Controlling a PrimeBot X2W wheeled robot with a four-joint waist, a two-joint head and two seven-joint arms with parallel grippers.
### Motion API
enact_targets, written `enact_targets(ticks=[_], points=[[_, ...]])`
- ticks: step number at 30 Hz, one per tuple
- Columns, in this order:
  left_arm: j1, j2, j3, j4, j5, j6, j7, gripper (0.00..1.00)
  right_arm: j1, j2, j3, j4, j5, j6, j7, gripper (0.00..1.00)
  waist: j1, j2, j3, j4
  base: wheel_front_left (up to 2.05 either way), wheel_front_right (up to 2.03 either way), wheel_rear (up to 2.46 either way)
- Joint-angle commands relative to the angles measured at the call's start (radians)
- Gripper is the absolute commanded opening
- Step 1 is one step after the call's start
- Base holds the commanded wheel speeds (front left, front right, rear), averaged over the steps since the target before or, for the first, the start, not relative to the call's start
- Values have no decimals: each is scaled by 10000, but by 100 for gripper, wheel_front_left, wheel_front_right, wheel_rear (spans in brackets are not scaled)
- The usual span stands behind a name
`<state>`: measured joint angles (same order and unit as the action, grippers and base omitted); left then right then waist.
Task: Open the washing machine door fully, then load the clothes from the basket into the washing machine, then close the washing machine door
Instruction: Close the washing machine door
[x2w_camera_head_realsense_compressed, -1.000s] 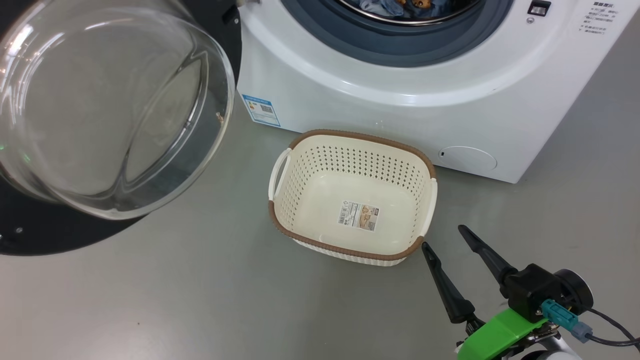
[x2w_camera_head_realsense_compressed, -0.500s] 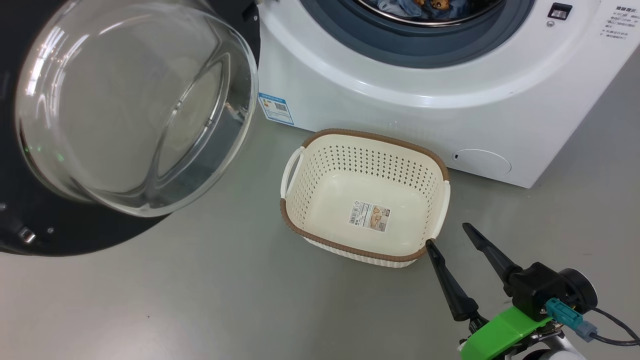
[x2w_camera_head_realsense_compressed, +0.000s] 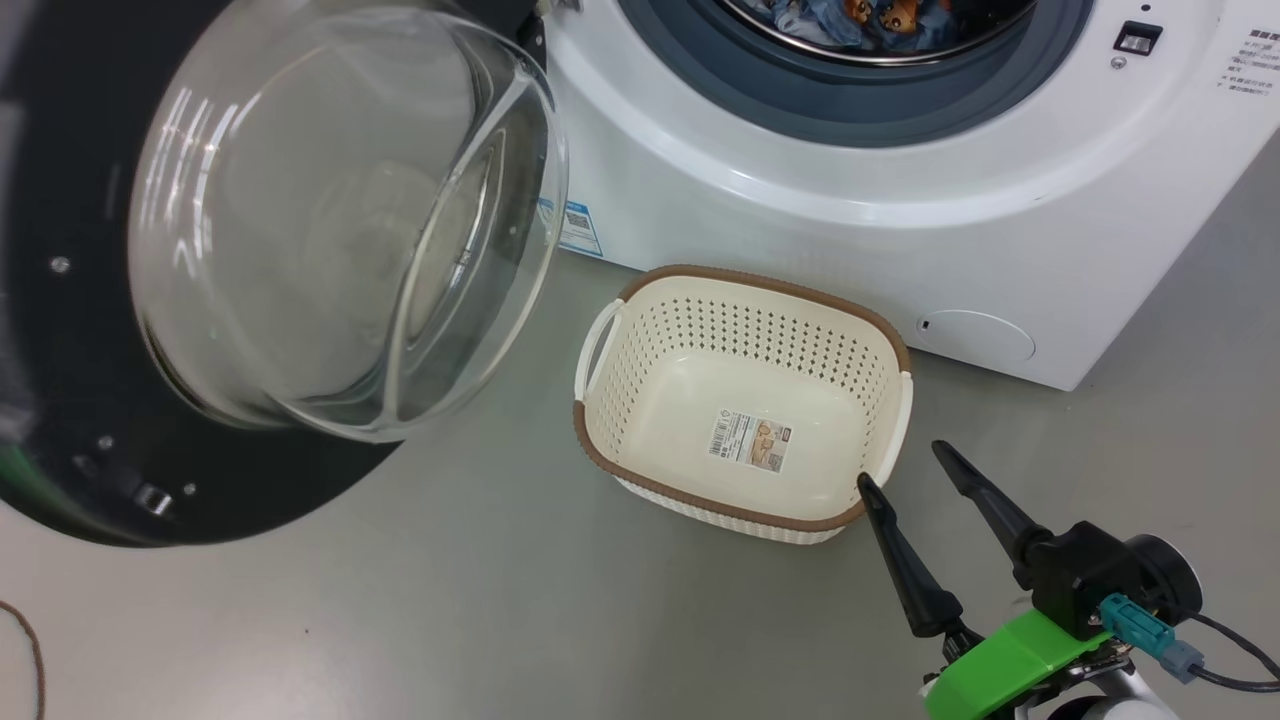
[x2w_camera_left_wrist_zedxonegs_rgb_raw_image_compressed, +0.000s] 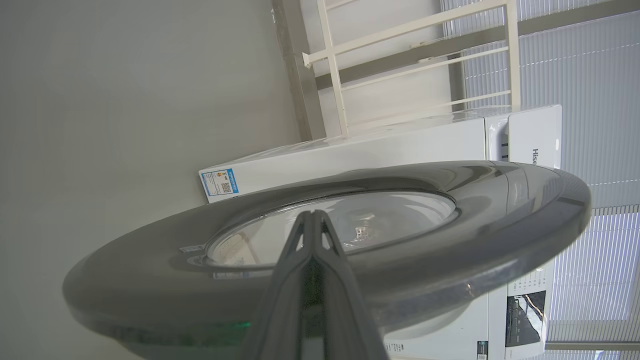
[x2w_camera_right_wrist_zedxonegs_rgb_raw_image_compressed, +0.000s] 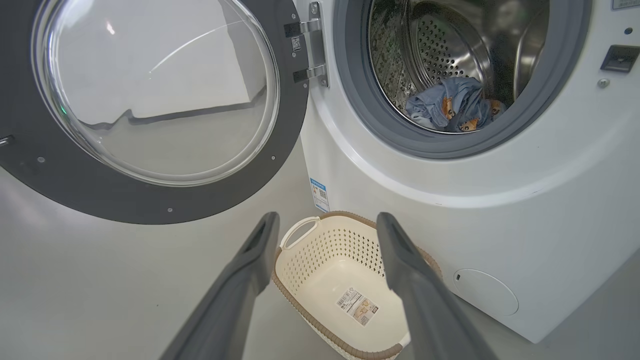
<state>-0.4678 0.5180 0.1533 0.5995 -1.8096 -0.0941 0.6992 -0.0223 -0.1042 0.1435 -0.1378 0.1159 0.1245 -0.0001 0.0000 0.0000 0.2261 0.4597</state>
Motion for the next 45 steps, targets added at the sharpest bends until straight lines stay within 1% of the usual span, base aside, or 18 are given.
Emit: enact_targets(ticks=[1, 2, 4, 6, 14, 18, 21, 31, 39, 45], points=[[181, 412, 205, -554, -96, -184, 279, 0, -151, 47, 189, -342, -21, 62, 32, 100, 0, 0, -36, 31, 0, 0, 0], [181, 412, 205, -554, -96, -184, 279, 0, -151, 47, 189, -342, -21, 62, 32, 100, 0, 0, -36, 31, 0, 0, 0], [567, 300, 136, -1109, -109, -217, 479, 0, -108, 67, 135, -392, -34, 62, 41, 100, 0, 0, -86, 50, 0, 0, 0], [686, 255, 123, -1306, -105, -227, 509, 0, -87, 74, 107, -409, -33, 62, 39, 100, 0, 0, -106, 57, 0, 0, 0], [1774, -211, -113, -3183, -201, -283, 937, 0, 103, 164, -55, -439, -35, 62, -25, 100, 0, 0, -342, 16, 0, 0, 0], [2245, -426, -139, -4006, -406, -259, 1113, 0, 177, 234, -99, -425, -27, 62, -98, 100, 0, 0, -484, -119, 0, 0, 0], [2575, -558, -149, -4595, -532, -151, 1183, 0, 217, 292, -104, -422, -23, 62, -170, 100, 0, 0, -567, -305, 0, 0, 0], [3366, -910, -422, -5932, -656, -10, 1434, 0, 372, 461, -250, -331, 7, 62, -491, 100, 0, 0, -825, -1204, 0, 0, 0], [3748, -1354, -652, -6956, -791, 365, 1344, 0, 447, 524, -383, -151, 99, 62, -765, 100, 0, 0, -901, -2168, 0, 0, 0], [3642, -1696, -1000, -7203, -627, 543, 1202, 0, 380, 536, -382, 17, 331, 62, -1009, 100, 0, 0, -745, -2892, 0, 0, 0]])
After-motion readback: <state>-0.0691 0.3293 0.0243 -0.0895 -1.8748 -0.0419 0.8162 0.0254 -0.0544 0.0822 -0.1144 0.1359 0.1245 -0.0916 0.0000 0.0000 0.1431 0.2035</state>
